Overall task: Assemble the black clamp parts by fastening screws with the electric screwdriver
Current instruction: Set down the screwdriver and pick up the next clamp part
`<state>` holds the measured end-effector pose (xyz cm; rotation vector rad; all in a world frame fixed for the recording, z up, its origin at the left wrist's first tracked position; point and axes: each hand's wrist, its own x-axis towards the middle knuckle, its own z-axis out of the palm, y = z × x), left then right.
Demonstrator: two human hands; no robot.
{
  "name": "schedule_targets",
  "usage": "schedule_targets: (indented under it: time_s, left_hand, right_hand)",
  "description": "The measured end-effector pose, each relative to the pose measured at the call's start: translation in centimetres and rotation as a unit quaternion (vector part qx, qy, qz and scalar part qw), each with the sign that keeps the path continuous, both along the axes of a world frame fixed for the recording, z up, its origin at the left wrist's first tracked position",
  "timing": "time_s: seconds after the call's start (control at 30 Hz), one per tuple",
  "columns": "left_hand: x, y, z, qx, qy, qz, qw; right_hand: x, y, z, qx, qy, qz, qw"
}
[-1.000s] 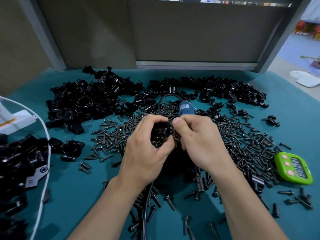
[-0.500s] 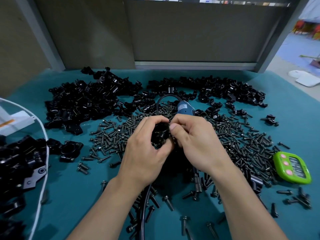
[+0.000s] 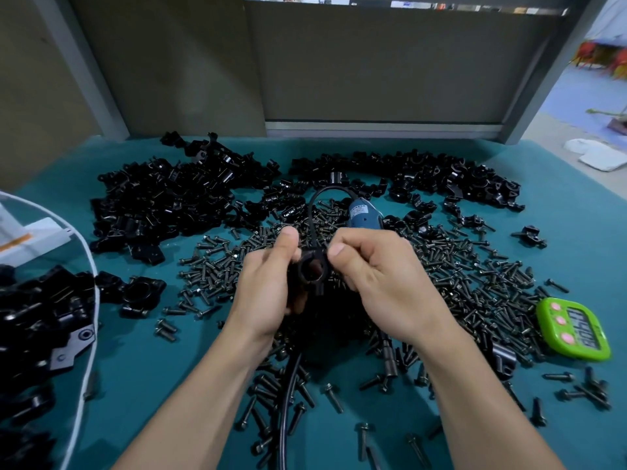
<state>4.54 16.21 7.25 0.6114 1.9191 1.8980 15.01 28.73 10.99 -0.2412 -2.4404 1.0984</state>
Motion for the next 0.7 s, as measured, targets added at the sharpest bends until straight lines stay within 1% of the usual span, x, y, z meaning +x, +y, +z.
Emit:
schedule_targets:
  time_s: [0.03, 0.07, 0.13, 0.17, 0.2, 0.27, 0.3, 0.4, 0.43, 0.47, 0.5, 0.53, 0.57, 0.63, 0.7]
  left_hand:
    - [-0.2, 0.1, -0.1, -0.007, -0.025, 0.029, 0.999]
    - [-0.3, 0.2, -0.2, -0.016, -0.041, 0.061, 0.997]
    - [-0.6, 0.2, -0.3, -0.045, -0.03, 0.111, 0.992]
    - [-0.7, 0.1, -0.3, -0.057, -0.012, 0.128, 0.99]
    - [-0.7, 0.0, -0.4, -0.071, 0.007, 0.142, 0.987]
    - [-0.6, -0.1, -0.4, -0.099, 0.039, 0.169, 0.98]
    - [-0.7, -0.1, -0.4, -0.11, 0.05, 0.18, 0.976]
    - [-0.8, 0.0, -0.5, -0.115, 0.054, 0.192, 0.973]
    - [-0.8, 0.0, -0.5, -0.115, 0.057, 0.193, 0.973]
    - [-0.8, 0.0, -0.5, -0.117, 0.062, 0.193, 0.972]
    - [-0.8, -0.1, -0.5, -0.119, 0.067, 0.194, 0.971]
    - [-0.7, -0.1, -0.5, -0.119, 0.07, 0.196, 0.971]
    - [-0.8, -0.2, -0.5, -0.119, 0.072, 0.202, 0.97]
    - [-0.9, -0.2, -0.5, -0.106, 0.071, 0.216, 0.968]
    - [-1.0, -0.2, -0.4, -0.088, 0.056, 0.228, 0.968]
  right_hand:
    - [-0.1, -0.2, -0.2, 0.016, 0.0, -0.011, 1.0]
    - [-0.2, -0.2, -0.4, 0.024, 0.002, -0.043, 0.999]
    - [-0.2, 0.7, -0.7, 0.035, -0.003, -0.166, 0.986]
    - [-0.2, 1.3, -0.9, 0.052, -0.039, -0.229, 0.971]
    - [-0.1, 1.7, -1.0, 0.067, -0.095, -0.274, 0.955]
    - [-0.2, 1.7, -1.5, 0.082, -0.208, -0.293, 0.93]
    - [-0.4, 1.4, -1.6, 0.084, -0.239, -0.3, 0.92]
    - [-1.5, 1.6, -1.4, 0.069, -0.274, -0.329, 0.901]
    - [-1.6, 1.8, -1.1, 0.03, -0.273, -0.329, 0.903]
    - [-1.5, 2.2, -0.8, -0.047, -0.256, -0.323, 0.91]
    - [-1.2, 2.6, -0.6, -0.148, -0.222, -0.303, 0.915]
    - [-0.9, 2.9, -0.5, -0.253, -0.179, -0.277, 0.909]
    - [-0.4, 3.3, -0.5, -0.348, -0.136, -0.252, 0.893]
    - [0.4, 4.0, -0.4, -0.496, -0.045, -0.182, 0.848]
    - [1.3, 4.9, 0.0, -0.606, 0.04, -0.058, 0.793]
